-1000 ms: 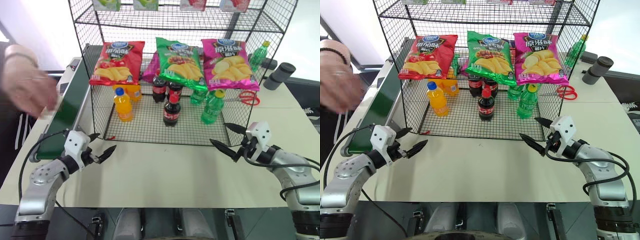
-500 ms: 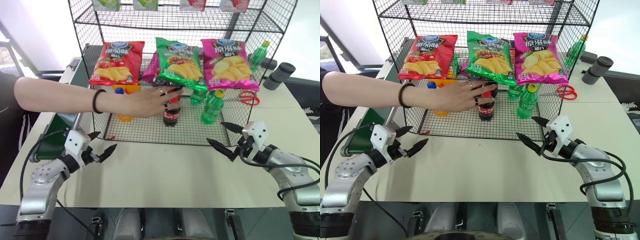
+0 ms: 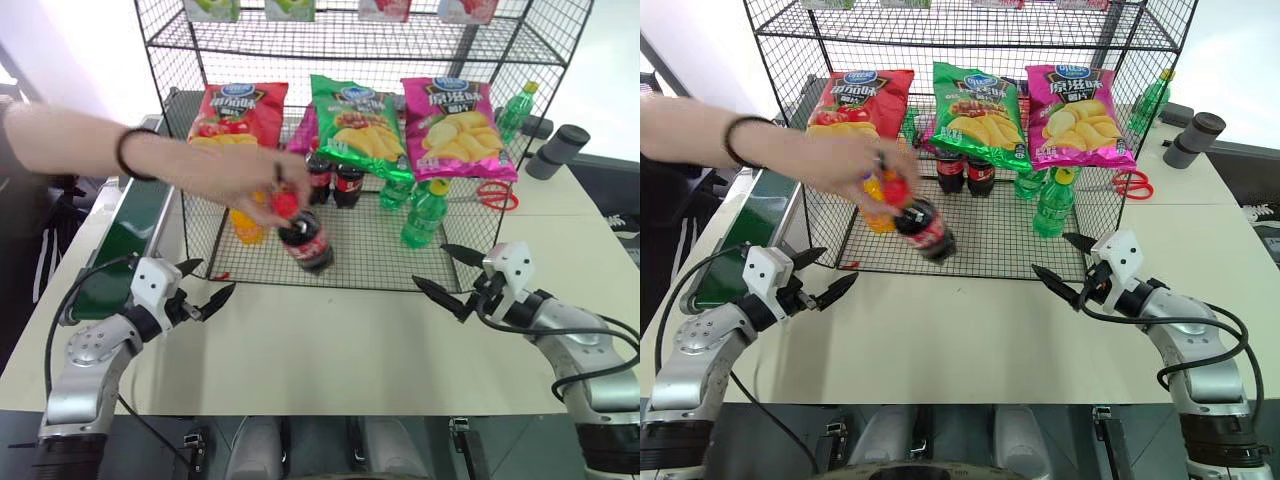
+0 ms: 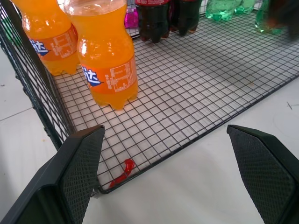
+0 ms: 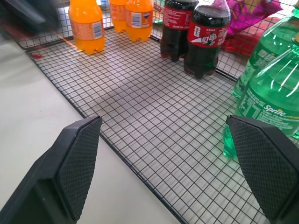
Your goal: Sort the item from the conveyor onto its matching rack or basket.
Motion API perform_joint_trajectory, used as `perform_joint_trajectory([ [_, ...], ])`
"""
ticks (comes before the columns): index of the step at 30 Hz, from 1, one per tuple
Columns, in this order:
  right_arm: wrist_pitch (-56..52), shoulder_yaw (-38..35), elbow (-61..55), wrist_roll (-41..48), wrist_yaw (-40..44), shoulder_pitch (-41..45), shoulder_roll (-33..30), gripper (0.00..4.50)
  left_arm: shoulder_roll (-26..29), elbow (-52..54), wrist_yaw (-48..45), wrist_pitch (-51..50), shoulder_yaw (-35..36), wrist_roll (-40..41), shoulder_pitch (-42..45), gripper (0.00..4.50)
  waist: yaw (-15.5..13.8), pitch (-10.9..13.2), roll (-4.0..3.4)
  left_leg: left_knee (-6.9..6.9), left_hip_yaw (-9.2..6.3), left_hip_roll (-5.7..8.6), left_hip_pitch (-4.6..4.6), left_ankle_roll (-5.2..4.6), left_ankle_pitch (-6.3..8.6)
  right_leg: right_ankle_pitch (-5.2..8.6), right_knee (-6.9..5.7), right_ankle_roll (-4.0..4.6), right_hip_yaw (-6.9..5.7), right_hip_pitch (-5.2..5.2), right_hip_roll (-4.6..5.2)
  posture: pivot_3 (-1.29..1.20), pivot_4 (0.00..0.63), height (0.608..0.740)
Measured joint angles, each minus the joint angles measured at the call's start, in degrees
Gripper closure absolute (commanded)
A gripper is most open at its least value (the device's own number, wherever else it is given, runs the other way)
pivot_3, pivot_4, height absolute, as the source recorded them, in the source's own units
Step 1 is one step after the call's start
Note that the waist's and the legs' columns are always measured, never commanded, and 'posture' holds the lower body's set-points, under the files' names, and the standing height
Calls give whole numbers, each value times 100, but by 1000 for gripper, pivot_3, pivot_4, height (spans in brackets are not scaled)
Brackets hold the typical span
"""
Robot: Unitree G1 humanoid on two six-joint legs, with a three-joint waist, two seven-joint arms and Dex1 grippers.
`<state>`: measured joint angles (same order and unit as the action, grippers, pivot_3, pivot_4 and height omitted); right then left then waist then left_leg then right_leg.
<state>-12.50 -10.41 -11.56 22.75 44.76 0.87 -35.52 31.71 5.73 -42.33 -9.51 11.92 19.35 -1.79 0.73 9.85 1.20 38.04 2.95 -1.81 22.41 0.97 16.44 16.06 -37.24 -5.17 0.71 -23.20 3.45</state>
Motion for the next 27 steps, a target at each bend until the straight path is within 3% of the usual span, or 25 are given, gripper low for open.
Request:
perform_joint_trajectory([
  [27, 210, -213, 223, -12, 81, -208, 38, 64, -12, 122, 187, -141, 271, 203, -277, 0, 10, -1, 0, 1, 0, -2, -4, 0, 0, 0, -6, 0, 1, 0, -1, 0, 150, 740],
])
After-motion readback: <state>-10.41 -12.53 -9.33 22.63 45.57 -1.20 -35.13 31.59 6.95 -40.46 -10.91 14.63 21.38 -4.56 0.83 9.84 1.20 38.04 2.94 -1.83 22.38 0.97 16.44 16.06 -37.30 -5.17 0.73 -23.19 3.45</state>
